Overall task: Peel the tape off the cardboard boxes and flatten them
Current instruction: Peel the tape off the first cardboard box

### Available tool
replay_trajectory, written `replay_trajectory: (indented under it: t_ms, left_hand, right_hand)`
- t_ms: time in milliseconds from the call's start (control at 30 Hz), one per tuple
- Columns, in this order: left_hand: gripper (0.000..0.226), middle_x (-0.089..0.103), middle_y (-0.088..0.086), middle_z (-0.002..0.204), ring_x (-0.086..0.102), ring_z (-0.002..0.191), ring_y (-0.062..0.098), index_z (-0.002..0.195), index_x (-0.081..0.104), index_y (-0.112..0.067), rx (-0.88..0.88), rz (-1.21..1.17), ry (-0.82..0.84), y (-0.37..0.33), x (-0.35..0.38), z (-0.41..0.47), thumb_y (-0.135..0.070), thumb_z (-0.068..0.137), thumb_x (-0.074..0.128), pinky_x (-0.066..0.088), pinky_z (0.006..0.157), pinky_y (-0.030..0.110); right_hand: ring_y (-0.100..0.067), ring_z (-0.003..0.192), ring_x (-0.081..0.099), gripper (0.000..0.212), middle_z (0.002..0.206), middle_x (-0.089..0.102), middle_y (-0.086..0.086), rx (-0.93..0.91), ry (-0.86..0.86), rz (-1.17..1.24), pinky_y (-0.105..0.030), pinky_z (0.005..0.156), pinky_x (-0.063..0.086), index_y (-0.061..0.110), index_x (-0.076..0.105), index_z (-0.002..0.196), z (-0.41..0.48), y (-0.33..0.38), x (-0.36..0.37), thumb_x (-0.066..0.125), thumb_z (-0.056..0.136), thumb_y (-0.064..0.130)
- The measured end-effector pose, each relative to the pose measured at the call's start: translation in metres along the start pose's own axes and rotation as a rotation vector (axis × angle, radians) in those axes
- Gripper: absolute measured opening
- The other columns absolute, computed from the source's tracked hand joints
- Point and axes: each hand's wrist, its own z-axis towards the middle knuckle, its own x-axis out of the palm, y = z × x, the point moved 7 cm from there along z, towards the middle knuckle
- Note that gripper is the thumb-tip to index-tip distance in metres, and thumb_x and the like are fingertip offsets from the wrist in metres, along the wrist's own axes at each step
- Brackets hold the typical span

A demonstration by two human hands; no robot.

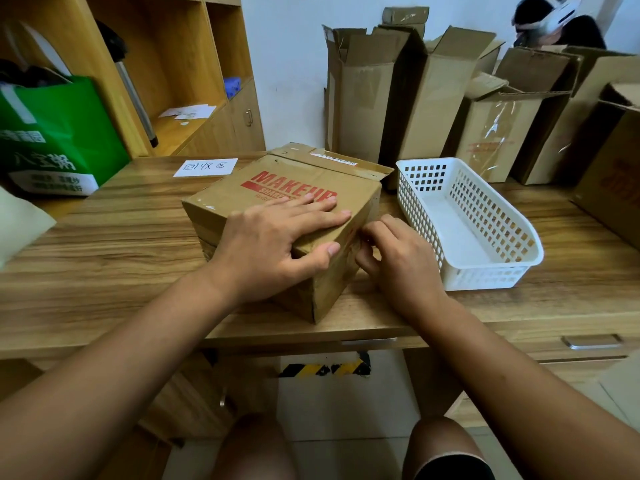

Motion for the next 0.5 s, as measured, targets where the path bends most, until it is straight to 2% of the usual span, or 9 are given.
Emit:
replay_trajectory:
  t_ms: [133,233,333,433,500]
  left_hand:
    - [0.052,0.053,-0.016,0.144,0.045,0.138,0.007,0.139,0.053,-0.046,0.000,0.006,0.012,0.000,0.001,0.001,-0.062,0.091,0.037,0.042,0.111,0.037]
    - [0.053,0.052,-0.016,0.145,0.045,0.138,0.007,0.139,0.052,-0.046,-0.003,0.004,0.020,0.001,0.001,0.001,-0.063,0.092,0.036,0.044,0.110,0.040]
    - [0.054,0.052,-0.017,0.145,0.045,0.138,0.007,0.140,0.052,-0.046,-0.004,0.005,0.021,0.002,0.001,0.001,-0.064,0.092,0.035,0.045,0.108,0.041]
    - [0.053,0.052,-0.017,0.144,0.045,0.137,0.006,0.139,0.052,-0.047,-0.003,0.013,0.015,0.002,0.001,0.001,-0.065,0.092,0.035,0.046,0.107,0.039]
    - [0.052,0.053,-0.017,0.144,0.046,0.137,0.006,0.139,0.053,-0.046,0.001,0.012,0.007,0.002,0.001,0.001,-0.063,0.092,0.036,0.046,0.107,0.038]
  right_hand:
    - [-0.012,0.075,0.050,0.010,0.088,0.059,0.000,0.095,0.034,0.085,-0.022,0.063,0.036,0.011,0.063,0.093,0.000,-0.004,0.000,0.070,0.086,0.013]
    - [-0.010,0.073,0.048,0.009,0.085,0.055,0.004,0.134,0.097,0.179,-0.030,0.059,0.045,0.014,0.060,0.088,-0.006,0.000,0.003,0.068,0.087,0.015]
    - [-0.010,0.073,0.052,0.011,0.084,0.053,0.008,0.285,0.135,0.276,-0.038,0.065,0.051,0.018,0.055,0.087,-0.012,-0.006,0.002,0.066,0.090,0.018]
    - [-0.009,0.078,0.054,0.012,0.093,0.052,0.006,0.390,0.137,0.341,-0.036,0.070,0.053,0.019,0.052,0.096,-0.016,-0.010,0.003,0.063,0.094,0.021]
    - [-0.006,0.085,0.057,0.019,0.103,0.053,0.006,0.422,0.114,0.385,-0.033,0.073,0.055,0.020,0.052,0.108,-0.016,-0.009,0.001,0.065,0.095,0.023]
